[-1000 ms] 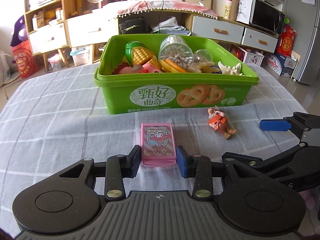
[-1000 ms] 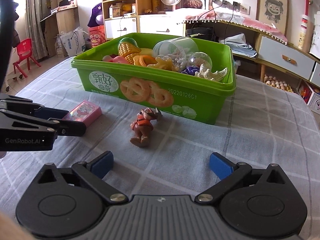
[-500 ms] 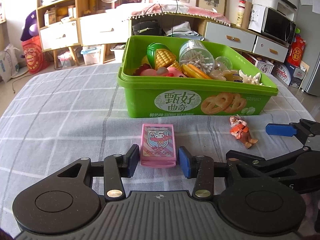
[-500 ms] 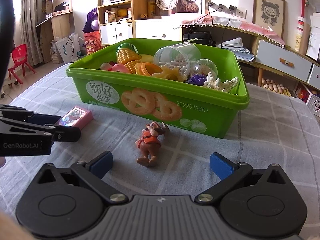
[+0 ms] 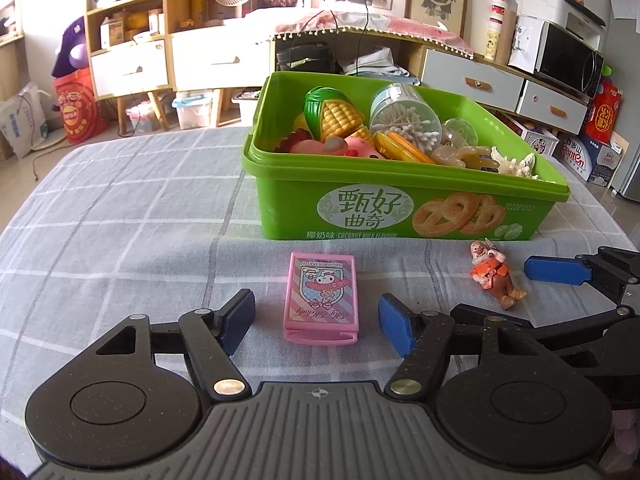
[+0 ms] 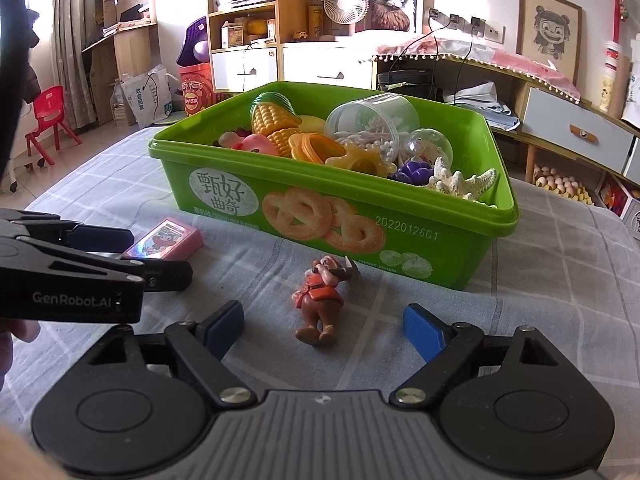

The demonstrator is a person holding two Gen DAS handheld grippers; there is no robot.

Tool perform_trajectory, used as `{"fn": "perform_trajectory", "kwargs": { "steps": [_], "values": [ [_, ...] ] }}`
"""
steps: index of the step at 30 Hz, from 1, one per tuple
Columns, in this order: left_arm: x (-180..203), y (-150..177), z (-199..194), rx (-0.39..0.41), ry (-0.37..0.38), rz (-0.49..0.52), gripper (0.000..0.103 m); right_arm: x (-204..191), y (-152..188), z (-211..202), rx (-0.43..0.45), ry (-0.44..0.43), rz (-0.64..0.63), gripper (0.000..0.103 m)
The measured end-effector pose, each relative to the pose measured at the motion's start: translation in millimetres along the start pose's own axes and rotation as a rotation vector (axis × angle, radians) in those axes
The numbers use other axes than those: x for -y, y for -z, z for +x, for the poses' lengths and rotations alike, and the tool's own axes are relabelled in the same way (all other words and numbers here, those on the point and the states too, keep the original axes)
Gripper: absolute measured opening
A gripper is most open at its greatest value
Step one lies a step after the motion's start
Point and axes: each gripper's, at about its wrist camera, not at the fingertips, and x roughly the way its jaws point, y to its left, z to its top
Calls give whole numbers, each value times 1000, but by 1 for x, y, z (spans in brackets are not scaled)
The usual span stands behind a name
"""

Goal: Organize rigid objects
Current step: 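Close the left tool on the pink box while the right tool grips the figurine, then carry the pink box and orange figurine over the green bin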

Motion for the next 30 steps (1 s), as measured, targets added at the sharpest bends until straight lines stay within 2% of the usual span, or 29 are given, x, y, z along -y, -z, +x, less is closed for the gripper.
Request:
{"fn": "perform_trajectory", "kwargs": {
  "steps": [1, 6, 7, 9, 23, 30],
  "values": [
    [0, 0, 0, -1, 1, -2, 66, -1, -1, 0, 0, -4, -3, 49],
    [-1, -3, -2, -10, 6, -5, 47, -3, -5, -1, 0, -16, -6, 17],
    [-1, -3, -2, -12, 5, -4, 45, -3, -6, -1, -1, -16, -1, 14],
    [0, -5, -2, -24, 15, 3, 40, -1, -8, -2, -8, -20, 7, 1],
    [-3, -24, -13, -110, 82, -67, 38, 11, -32, -17, -85, -165, 202, 0],
    [-10, -43, -32, -119, 137, -145, 38, 26, -43, -32, -66, -224, 340, 0]
  ]
}}
